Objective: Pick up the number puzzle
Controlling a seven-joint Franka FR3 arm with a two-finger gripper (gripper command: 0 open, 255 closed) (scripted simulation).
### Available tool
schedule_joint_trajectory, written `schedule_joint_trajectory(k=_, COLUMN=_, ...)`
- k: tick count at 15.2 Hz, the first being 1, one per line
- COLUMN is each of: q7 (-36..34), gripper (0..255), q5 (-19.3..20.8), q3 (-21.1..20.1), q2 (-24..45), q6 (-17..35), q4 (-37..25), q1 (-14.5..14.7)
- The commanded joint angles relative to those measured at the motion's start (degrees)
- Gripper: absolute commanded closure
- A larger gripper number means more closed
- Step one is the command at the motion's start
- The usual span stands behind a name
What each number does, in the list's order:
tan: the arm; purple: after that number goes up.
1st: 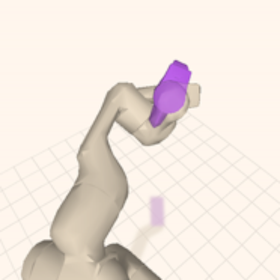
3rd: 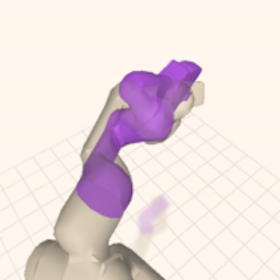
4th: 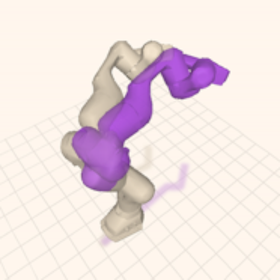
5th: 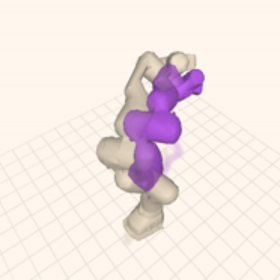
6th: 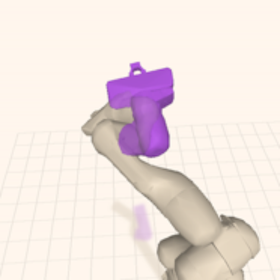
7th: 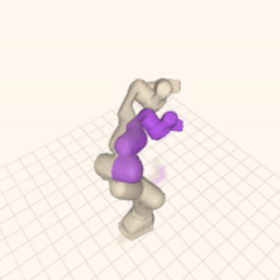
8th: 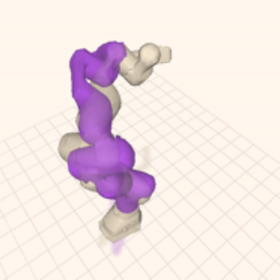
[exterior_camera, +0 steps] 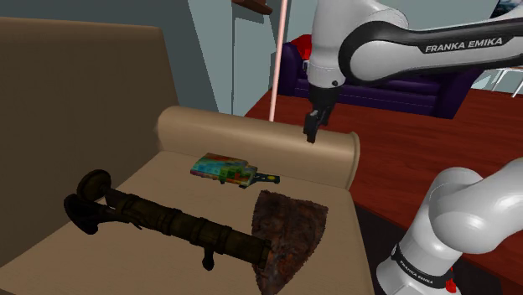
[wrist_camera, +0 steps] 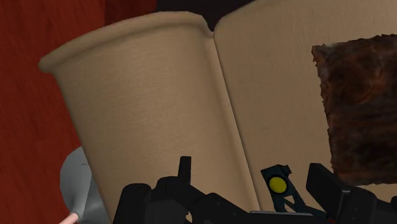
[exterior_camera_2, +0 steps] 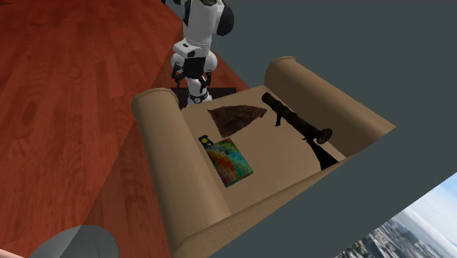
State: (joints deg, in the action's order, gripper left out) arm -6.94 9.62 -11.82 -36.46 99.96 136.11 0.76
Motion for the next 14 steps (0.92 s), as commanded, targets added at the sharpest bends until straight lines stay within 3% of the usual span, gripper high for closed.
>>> schedule_joint_trajectory(k=1, q7=-3.9, gripper=0, q5=2.8, q3=-4.3, q2=3.8, q6=2.3, q4=-1.2, q1=-0.2)
schedule_joint_trajectory(k=8, q7=-19.7, gripper=0, q5=17.4, q3=-19.4, q2=19.4, q6=3.5, q4=-8.7, q1=-2.4)
schedule_joint_trajectory(k=11, q7=-27.6, gripper=0, q5=26.5, q3=-25.4, q2=28.6, q6=0.4, q4=-13.5, q1=-3.1)
schedule_joint_trajectory(k=14, q7=-35.1, gripper=0, q5=36.8, q3=-29.5, q2=39.5, q6=-5.7, q4=-19.2, q1=-1.6)
